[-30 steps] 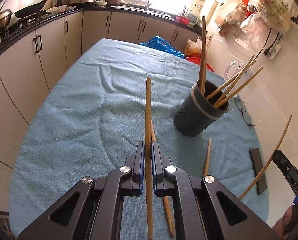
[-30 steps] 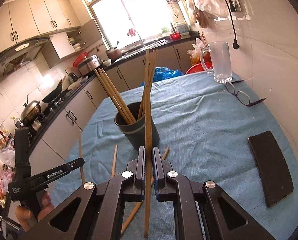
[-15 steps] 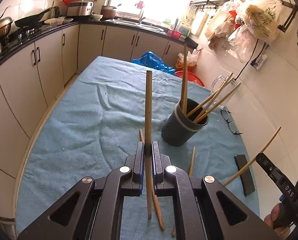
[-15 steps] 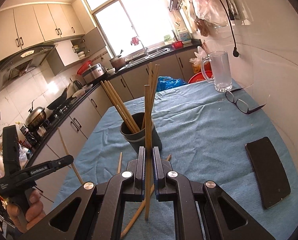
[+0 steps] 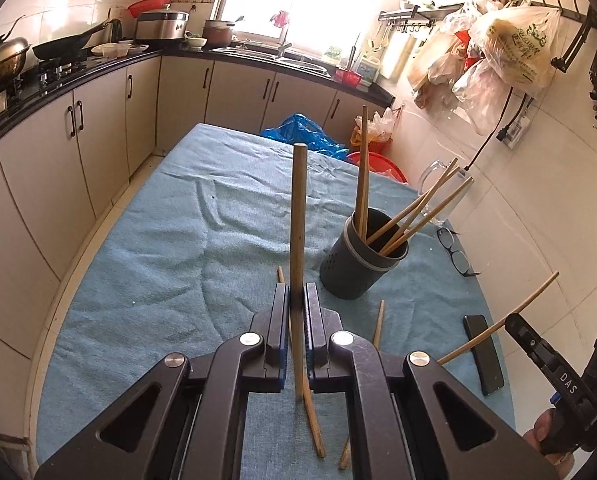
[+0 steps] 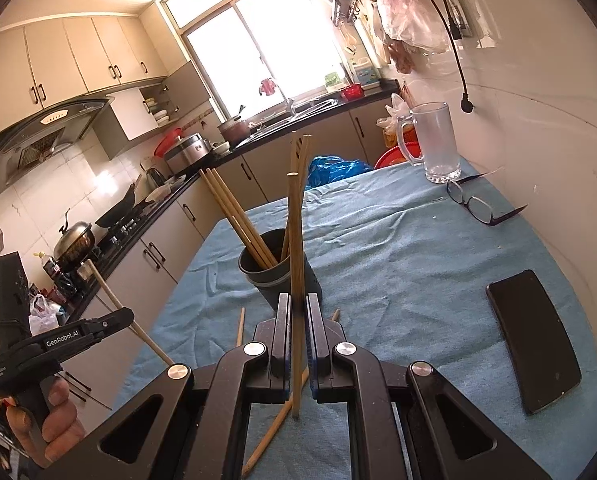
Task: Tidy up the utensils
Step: 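Lift both held chopsticks upright and carry them toward the black cup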
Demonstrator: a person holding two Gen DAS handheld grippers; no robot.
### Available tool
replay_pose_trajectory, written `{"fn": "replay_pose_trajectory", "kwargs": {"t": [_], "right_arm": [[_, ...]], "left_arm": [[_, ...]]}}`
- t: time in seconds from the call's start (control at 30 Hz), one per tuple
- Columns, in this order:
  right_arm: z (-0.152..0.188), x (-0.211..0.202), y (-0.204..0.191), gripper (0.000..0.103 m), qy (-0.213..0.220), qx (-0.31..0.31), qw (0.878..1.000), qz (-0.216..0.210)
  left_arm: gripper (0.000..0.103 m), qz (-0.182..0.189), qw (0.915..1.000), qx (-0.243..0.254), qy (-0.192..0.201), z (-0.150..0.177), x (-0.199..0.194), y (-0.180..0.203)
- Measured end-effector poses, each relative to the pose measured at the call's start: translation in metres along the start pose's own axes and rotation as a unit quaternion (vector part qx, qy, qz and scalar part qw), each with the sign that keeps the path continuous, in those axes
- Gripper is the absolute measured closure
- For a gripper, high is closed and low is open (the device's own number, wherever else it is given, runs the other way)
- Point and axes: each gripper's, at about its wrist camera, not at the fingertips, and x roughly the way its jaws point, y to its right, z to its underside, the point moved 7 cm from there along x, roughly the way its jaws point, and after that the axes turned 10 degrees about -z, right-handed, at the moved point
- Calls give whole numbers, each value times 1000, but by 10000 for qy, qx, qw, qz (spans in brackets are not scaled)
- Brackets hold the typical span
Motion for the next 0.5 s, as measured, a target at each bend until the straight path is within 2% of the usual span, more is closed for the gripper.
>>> {"fn": "replay_pose_trajectory", "kwargs": {"t": [0.5], "right_arm": [[-3,-8,8,96,86,94,9999,-33]], "left_arm": [[97,41,10000,-22,83,-4,-12,1]]}}
